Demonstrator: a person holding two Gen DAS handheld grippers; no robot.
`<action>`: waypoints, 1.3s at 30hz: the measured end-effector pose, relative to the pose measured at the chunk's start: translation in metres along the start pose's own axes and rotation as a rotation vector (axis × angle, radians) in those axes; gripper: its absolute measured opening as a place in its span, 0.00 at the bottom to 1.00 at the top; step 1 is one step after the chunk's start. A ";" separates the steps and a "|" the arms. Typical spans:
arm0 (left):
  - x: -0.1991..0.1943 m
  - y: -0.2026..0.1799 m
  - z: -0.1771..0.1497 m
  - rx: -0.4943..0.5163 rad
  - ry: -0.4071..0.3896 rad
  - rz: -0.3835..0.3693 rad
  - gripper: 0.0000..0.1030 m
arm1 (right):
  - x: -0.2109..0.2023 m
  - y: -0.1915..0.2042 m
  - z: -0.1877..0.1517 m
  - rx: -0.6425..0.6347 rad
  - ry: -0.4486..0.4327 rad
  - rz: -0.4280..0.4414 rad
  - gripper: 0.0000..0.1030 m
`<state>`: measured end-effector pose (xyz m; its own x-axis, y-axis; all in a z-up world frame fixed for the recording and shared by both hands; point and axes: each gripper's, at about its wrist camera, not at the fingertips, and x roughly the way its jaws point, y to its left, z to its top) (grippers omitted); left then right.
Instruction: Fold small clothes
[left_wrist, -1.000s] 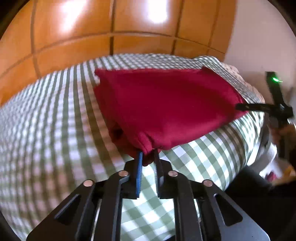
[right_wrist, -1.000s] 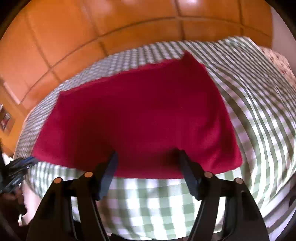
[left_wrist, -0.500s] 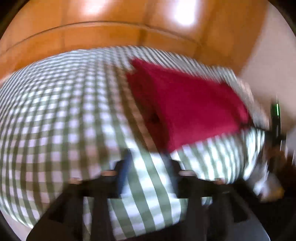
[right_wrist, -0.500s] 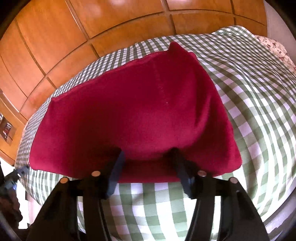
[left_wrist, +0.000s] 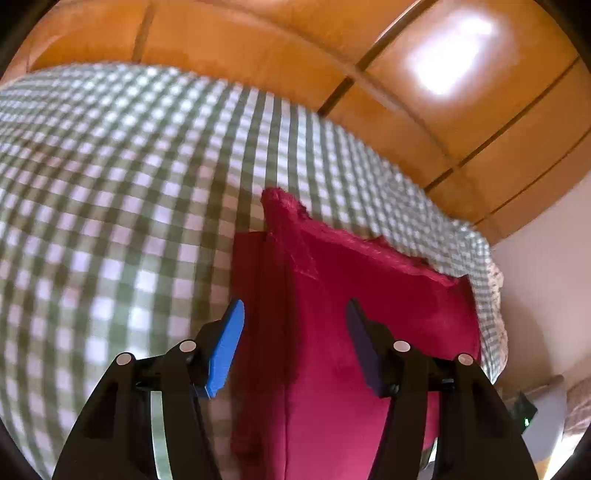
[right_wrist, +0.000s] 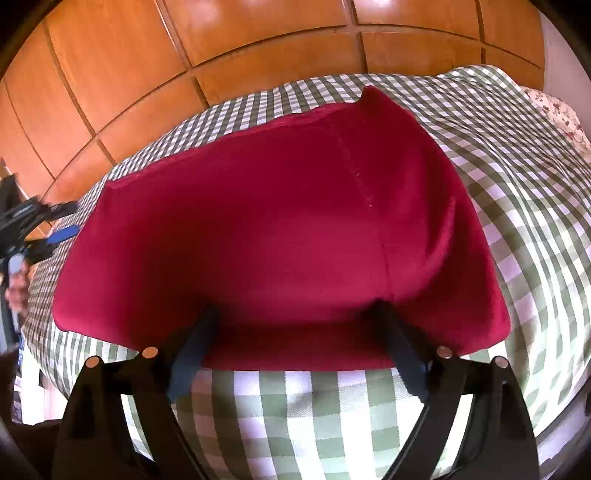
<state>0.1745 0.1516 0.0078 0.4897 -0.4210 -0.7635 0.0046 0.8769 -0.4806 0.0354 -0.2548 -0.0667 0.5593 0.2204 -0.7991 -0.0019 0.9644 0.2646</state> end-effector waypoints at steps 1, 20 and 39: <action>0.008 -0.001 0.002 -0.001 0.014 0.035 0.46 | 0.000 0.001 0.000 -0.004 0.000 -0.003 0.87; 0.013 -0.068 -0.036 0.244 -0.315 0.321 0.75 | -0.027 0.002 0.046 -0.014 -0.061 0.079 0.93; 0.072 -0.071 -0.067 0.331 -0.213 0.323 0.77 | 0.091 -0.053 0.158 0.000 -0.028 -0.124 0.83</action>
<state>0.1512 0.0442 -0.0416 0.6786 -0.0901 -0.7290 0.0827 0.9955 -0.0461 0.2172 -0.3091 -0.0687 0.5778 0.0949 -0.8106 0.0687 0.9840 0.1641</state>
